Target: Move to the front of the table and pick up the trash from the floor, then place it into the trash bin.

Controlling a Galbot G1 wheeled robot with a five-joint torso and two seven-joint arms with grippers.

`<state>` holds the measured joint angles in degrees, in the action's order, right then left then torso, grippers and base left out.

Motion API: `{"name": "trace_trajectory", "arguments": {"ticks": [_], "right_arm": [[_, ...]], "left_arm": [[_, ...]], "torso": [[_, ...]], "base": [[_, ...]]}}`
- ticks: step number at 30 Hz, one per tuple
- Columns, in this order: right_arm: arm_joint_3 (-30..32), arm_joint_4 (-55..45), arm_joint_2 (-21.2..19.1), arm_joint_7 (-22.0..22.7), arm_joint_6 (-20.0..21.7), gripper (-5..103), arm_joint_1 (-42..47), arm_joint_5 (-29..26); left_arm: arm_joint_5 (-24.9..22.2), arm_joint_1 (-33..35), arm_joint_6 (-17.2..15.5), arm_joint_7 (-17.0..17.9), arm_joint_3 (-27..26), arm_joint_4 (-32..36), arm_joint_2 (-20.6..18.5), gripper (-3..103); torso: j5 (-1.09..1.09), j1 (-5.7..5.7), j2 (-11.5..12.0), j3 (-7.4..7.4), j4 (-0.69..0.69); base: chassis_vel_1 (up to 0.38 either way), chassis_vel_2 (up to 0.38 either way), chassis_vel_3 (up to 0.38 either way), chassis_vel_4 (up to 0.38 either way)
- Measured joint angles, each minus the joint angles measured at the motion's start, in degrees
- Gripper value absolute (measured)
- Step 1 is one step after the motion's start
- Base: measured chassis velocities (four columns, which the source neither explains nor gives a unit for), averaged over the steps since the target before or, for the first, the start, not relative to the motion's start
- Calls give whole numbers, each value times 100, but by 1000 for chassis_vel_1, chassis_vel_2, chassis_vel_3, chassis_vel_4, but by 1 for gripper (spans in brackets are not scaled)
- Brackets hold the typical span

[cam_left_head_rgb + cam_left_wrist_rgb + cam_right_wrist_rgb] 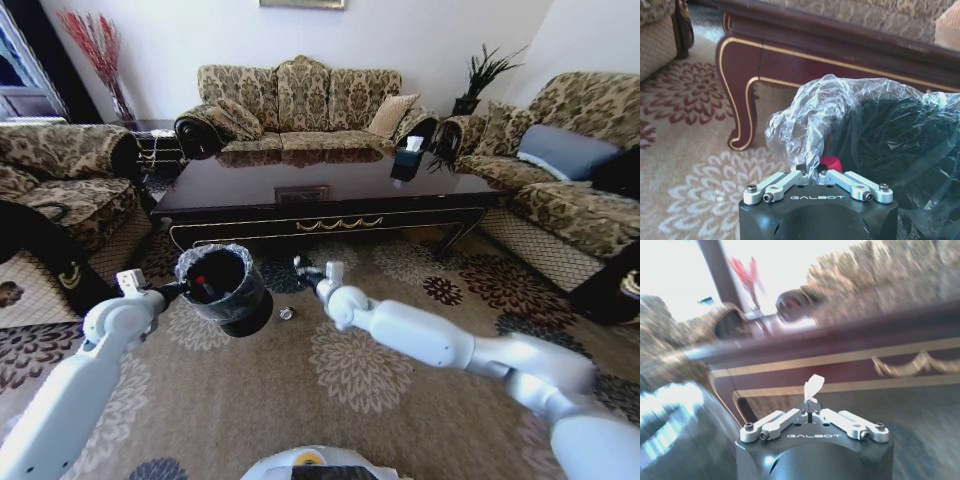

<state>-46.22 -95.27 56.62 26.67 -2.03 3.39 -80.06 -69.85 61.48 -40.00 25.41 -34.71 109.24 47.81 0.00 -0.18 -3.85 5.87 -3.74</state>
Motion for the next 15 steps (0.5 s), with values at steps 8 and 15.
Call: {"name": "trace_trajectory", "arguments": {"ticks": [8, 15], "right_arm": [[-212, 39, 437, -687, -521, 0, -597, -141], [-676, 282, 1430, -1069, -640, 0, -1127, -275]], "left_arm": [[5, -74, -22, 31, 172, -87, 40, 2], [-6, -181, -25, 33, 211, -177, 45, 2]], "torso": [[0, 0, 0, 0, -1], [-3, 0, 0, 0, 4]], "base": [[0, 0, 0, 0], [0, 0, 0, 0]]}}
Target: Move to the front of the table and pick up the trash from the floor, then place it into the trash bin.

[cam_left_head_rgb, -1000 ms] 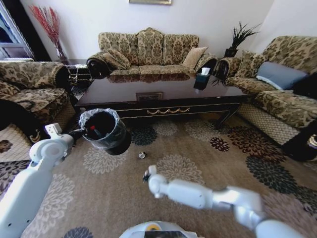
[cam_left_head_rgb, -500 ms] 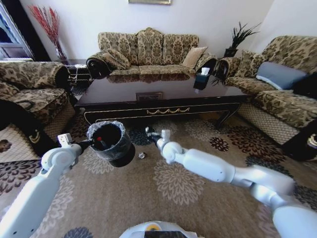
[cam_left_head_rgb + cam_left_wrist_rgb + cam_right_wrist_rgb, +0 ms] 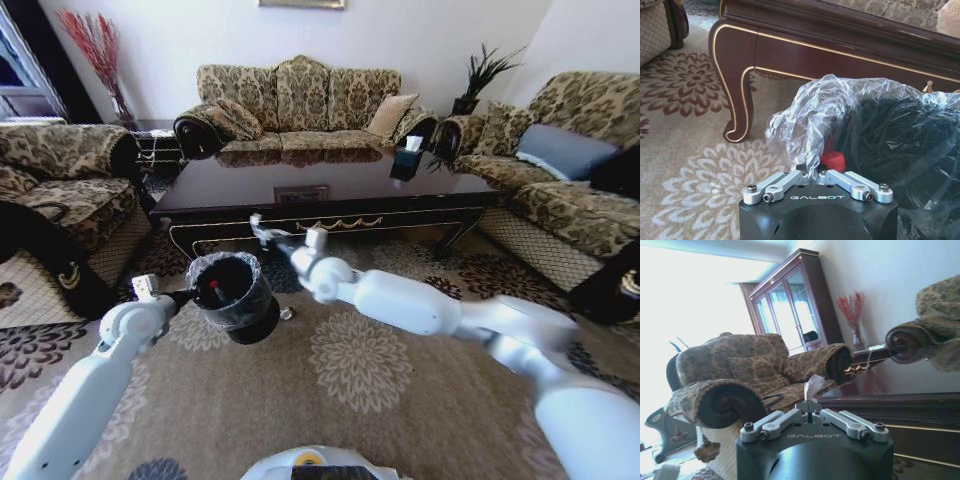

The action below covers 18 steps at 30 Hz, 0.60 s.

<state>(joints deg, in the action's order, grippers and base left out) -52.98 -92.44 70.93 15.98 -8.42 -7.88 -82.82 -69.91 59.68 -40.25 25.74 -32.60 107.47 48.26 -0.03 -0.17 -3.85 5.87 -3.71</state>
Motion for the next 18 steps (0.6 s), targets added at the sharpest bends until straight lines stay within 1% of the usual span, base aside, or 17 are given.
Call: {"name": "trace_trajectory", "arguments": {"ticks": [1, 3, 4, 6, 7, 8, 9, 10, 11, 14, 15, 17, 18], "right_arm": [[-98, 110, 219, -23, -7, 0, -48, 0], [-242, 248, 425, -28, -17, 0, -80, 17], [-242, 248, 425, -28, -17, 0, -80, 17], [-380, 403, 567, -12, -45, 0, -85, 149], [-418, 445, 592, -5, -62, -3, -84, 196], [-500, 555, 635, 9, -117, 2, -71, 330], [-500, 555, 635, 9, -117, 2, -71, 330], [-523, 592, 643, 12, -140, 6, -64, 374], [-556, 642, 650, 14, -178, 6, -52, 424], [-611, 708, 631, 9, -284, 23, -34, 460], [-611, 708, 631, 9, -284, 23, -34, 460], [-623, 709, 588, -32, -350, 33, -44, 421], [-627, 705, 559, -58, -370, 33, -55, 407]], "left_arm": [[-8, -12, -1, 1, -21, -15, 0, 2], [-39, -40, -2, 2, -53, -20, -7, 2], [-39, -40, -2, 2, -53, -20, -7, 2], [-80, -57, -2, 1, -96, -14, -24, 2], [-88, -58, -1, 0, -112, -7, -31, 2], [-99, -53, -2, -2, -141, 10, -49, 2], [-99, -53, -2, -2, -141, 10, -49, 2], [-103, -46, -2, -6, -153, 18, -56, 2], [-104, -30, -2, -9, -174, 27, -70, 2], [-105, 9, -2, -26, -226, 38, -101, 2], [-105, 9, -2, -26, -226, 38, -101, 2], [-106, 13, -2, -29, -237, 38, -106, 2], [-106, 13, -1, -32, -239, 39, -108, 2]], "torso": [[0, 0, 0, 0, 1], [0, 0, 0, 0, 0], [0, 0, 0, 0, 0], [1, 0, 0, 0, -4], [1, 0, 0, 0, -5], [1, 0, 0, 0, -5], [1, 0, 0, 0, -5], [1, 0, 0, 0, -5], [1, 0, 0, 0, -4], [2, 0, 0, 0, -2], [2, 0, 0, 0, -2], [2, 0, 0, 0, -3], [2, 0, 0, 0, -4]], "base": [[0, 0, 0, 0], [0, 0, 0, 0], [0, 0, 0, 0], [0, 0, 0, 0], [0, 0, 0, 0], [0, 0, 0, 0], [0, 0, 0, 0], [0, 0, 0, 0], [0, 0, 0, 0], [0, 0, 0, 0], [0, 0, 0, 0], [0, 0, 0, 0], [0, 0, 0, 0]]}}
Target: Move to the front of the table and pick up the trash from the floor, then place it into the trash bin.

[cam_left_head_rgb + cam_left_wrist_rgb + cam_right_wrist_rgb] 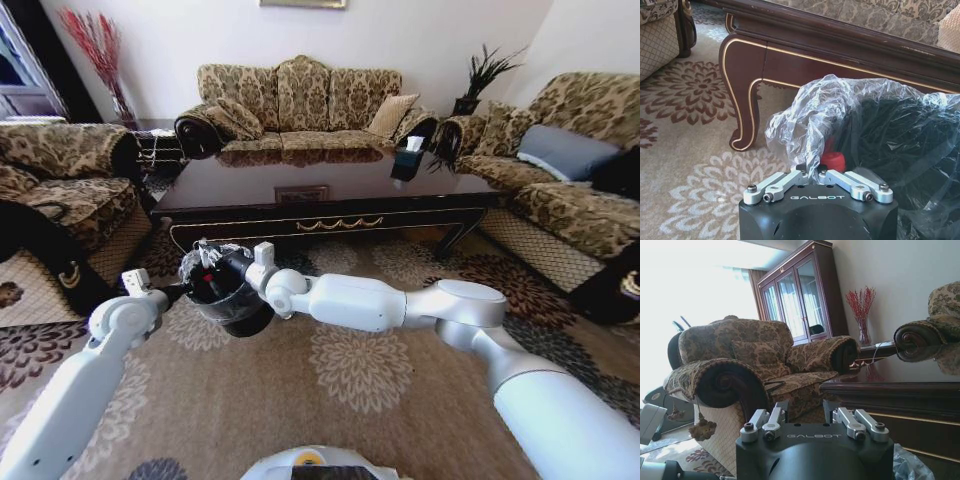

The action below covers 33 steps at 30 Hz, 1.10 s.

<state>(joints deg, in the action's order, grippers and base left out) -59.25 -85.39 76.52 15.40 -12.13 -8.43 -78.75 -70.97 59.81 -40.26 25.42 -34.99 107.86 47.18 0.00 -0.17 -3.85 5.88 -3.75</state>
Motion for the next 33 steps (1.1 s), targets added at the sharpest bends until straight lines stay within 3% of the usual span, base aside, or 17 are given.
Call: {"name": "trace_trajectory", "arguments": {"ticks": [2, 6, 8, 9, 12, 14, 17, 25, 33], "right_arm": [[-6, -8, -30, -25, -24, 38, -12, -15], [-19, -8, -167, -58, -271, 60, 1, -13], [-19, 22, -196, 25, -320, 60, 37, 42], [-19, 48, -222, 91, -355, 65, 69, 85], [93, 64, -556, 403, -333, 82, 346, 208], [122, 56, -613, 427, -327, 82, 400, 218], [415, 80, -1155, 489, -277, 97, 881, 275], [773, 245, -1918, 378, -129, 100, 1712, 503], [704, 561, -1858, 23, -125, 100, 2236, 664]], "left_arm": [[0, 0, 0, -1, 0, 4, -1, 2], [-14, -15, 1, -3, -33, 22, -3, 2], [-30, -26, 1, -4, -56, 22, -9, 2], [-52, -38, 1, -4, -84, 19, -20, 2], [-112, -88, -11, -4, -251, -38, -155, 2], [-112, -96, -16, -5, -275, -40, -178, 2], [-111, -156, -46, 8, -415, 28, -284, 2], [-123, -213, -67, 69, -712, 466, -376, 2], [-226, -228, -67, 88, -1076, 835, -370, 2]], "torso": [[0, 0, 0, 0, 0], [0, 0, 0, 0, 1], [0, 0, 0, 0, 2], [1, 0, 0, 0, 1], [1, 0, 0, 0, 0], [1, 0, 0, 0, 2], [1, 0, 0, 0, 3], [2, 0, 0, -1, -2], [2, 0, 0, -1, 2]], "base": [[0, 0, 0, 0], [0, 0, 0, 0], [0, 0, 0, 0], [0, 0, 0, 0], [0, 0, 0, 0], [0, 0, 0, 0], [0, 0, 0, 0], [0, 0, 0, 0], [0, 0, 0, 0]]}}
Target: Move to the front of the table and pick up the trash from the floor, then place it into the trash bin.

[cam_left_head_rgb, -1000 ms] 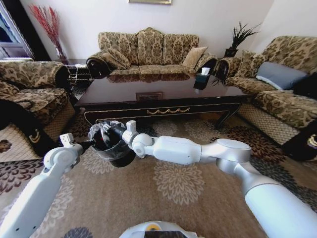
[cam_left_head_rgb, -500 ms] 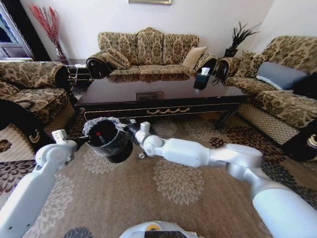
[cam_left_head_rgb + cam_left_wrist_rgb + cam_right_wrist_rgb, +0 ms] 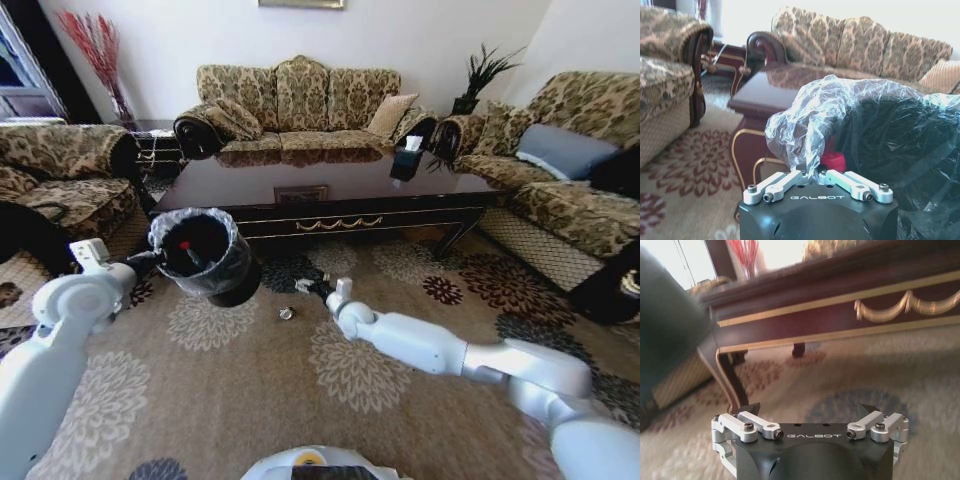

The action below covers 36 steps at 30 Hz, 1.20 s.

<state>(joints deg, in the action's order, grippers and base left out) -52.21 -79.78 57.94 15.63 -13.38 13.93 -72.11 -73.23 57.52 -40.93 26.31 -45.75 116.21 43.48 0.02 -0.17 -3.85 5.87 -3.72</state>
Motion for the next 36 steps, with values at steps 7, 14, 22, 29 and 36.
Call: {"name": "trace_trajectory", "arguments": {"ticks": [7, 14, 22, 29, 36], "right_arm": [[-353, 556, 527, -105, -3, 100, 201, 106], [-509, 1156, 1172, -206, -113, 100, 349, 196], [-540, 1548, 1484, -218, -272, 100, 483, 396], [-622, 1798, 1592, -293, -268, 100, 586, 573], [-711, 1940, 1380, -1441, 228, 100, 442, 861]], "left_arm": [[-147, 18, 0, -3, -265, 264, -23, 2], [-160, 71, -1, -8, -275, 332, 39, 2], [-133, 86, 0, -17, -228, 325, 90, 2], [-126, 50, -1, -17, -192, 336, 105, 2], [-162, 86, -23, -21, -231, 422, 108, 2]], "torso": [[-2, 1, 0, -1, 0], [-2, 1, 0, 1, -1], [-1, -2, 0, 3, -5], [-4, -2, 1, 2, 1], [-2, 2, 0, -2, -4]], "base": [[-25, 11, 43, -9], [-241, 108, 228, -99], [-290, 193, 262, -201], [-69, 84, 36, -70], [4, -10, -7, 15]]}}
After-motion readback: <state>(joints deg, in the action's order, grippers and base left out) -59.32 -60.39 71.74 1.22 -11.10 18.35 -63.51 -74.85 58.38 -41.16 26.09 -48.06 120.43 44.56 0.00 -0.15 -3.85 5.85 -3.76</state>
